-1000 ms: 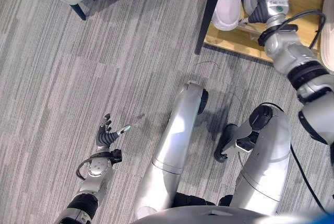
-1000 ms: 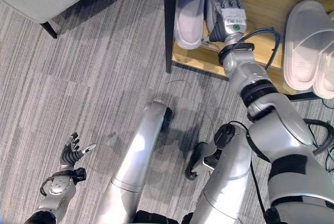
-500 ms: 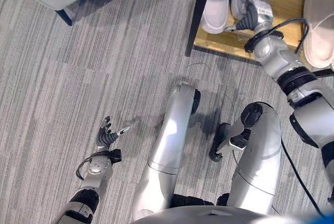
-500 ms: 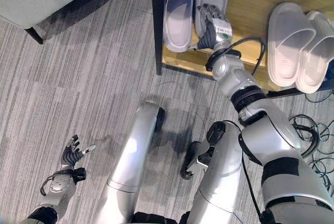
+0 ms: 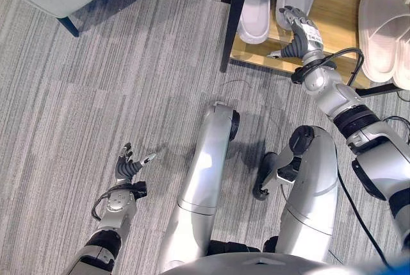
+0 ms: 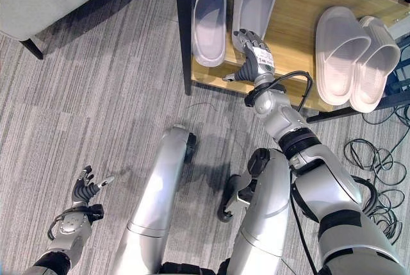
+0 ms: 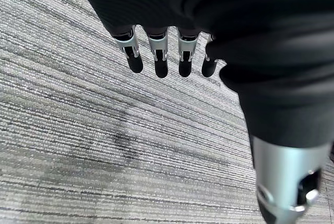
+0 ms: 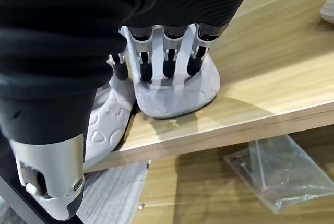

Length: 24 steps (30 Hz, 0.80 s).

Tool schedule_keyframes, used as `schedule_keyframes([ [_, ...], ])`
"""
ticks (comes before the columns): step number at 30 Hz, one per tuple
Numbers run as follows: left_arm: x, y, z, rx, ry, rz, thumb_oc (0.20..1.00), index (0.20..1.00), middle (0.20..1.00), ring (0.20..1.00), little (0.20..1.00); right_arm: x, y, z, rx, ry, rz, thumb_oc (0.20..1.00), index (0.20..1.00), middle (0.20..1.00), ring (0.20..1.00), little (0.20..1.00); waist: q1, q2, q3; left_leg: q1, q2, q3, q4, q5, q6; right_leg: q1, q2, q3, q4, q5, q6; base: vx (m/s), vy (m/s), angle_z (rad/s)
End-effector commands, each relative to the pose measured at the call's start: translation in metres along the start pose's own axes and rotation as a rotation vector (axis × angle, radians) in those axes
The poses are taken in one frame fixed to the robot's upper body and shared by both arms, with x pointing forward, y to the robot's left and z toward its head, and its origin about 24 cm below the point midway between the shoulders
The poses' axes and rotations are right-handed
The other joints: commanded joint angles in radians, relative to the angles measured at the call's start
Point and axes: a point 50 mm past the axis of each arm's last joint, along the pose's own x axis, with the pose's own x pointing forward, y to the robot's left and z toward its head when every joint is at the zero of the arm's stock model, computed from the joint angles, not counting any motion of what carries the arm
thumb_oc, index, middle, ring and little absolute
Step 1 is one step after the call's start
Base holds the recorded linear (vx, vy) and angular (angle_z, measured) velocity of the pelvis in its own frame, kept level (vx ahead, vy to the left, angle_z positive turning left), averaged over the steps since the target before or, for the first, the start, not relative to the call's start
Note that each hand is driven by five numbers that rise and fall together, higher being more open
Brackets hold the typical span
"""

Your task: Arrange the slippers neatly on the shoe rack.

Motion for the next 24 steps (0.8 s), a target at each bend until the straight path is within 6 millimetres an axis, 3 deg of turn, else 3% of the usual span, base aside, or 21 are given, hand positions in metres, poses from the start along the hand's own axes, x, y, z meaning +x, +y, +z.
schedule_keyframes([
  [1, -0.011, 0.002, -0.012, -0.002, 0.025, 0.002, 1.000, 1.000, 1.000, 1.000, 1.000, -0.026, 0.035, -0.014, -0.027, 0.032, 0.190, 1.000, 1.000, 1.000, 1.000, 1.000, 0.042, 0.003, 0.014, 0.037, -0.053, -0.094, 0.038, -0.087, -0.021, 0.070, -0.047, 0.165, 0.064, 0.122, -0.055, 0.00, 0.000, 0.00],
  [13, -0.012, 0.000, -0.017, -0.010, 0.049, 0.008, 1.000, 1.000, 1.000, 1.000, 1.000, -0.064, 0.038, -0.008, 0.028, -0.066, 0.206, 1.000, 1.000, 1.000, 1.000, 1.000, 0.020, -0.025, 0.014, 0.037, -0.050, -0.093, 0.048, -0.086, -0.020, 0.075, -0.041, 0.165, 0.069, 0.127, -0.047, 0.00, 0.000, -0.01],
  [16, -0.013, -0.002, -0.019, -0.012, 0.053, 0.013, 1.000, 1.000, 1.000, 1.000, 1.000, -0.064, 0.031, -0.009, 0.017, -0.064, 0.137, 1.000, 1.000, 1.000, 1.000, 1.000, 0.018, -0.023, 0.014, 0.037, -0.049, -0.090, 0.048, -0.086, -0.019, 0.075, -0.036, 0.170, 0.074, 0.129, -0.047, 0.00, 0.000, 0.00],
  [21, -0.019, -0.006, -0.023, -0.005, 0.050, 0.025, 1.000, 1.000, 1.000, 1.000, 1.000, -0.067, 0.000, -0.008, 0.095, -0.064, -0.152, 1.000, 1.000, 1.000, 1.000, 1.000, 0.008, -0.013, 0.014, 0.037, -0.049, -0.074, 0.042, -0.084, -0.015, 0.071, -0.032, 0.174, 0.083, 0.123, -0.051, 0.00, 0.006, 0.00],
  [24, -0.020, -0.007, -0.026, 0.002, 0.058, 0.025, 1.000, 1.000, 1.000, 1.000, 1.000, -0.069, -0.005, -0.005, 0.111, -0.070, -0.197, 1.000, 1.000, 1.000, 1.000, 1.000, 0.006, -0.012, 0.014, 0.037, -0.049, -0.072, 0.043, -0.084, -0.015, 0.071, -0.032, 0.174, 0.085, 0.121, -0.051, 0.00, 0.000, 0.00],
])
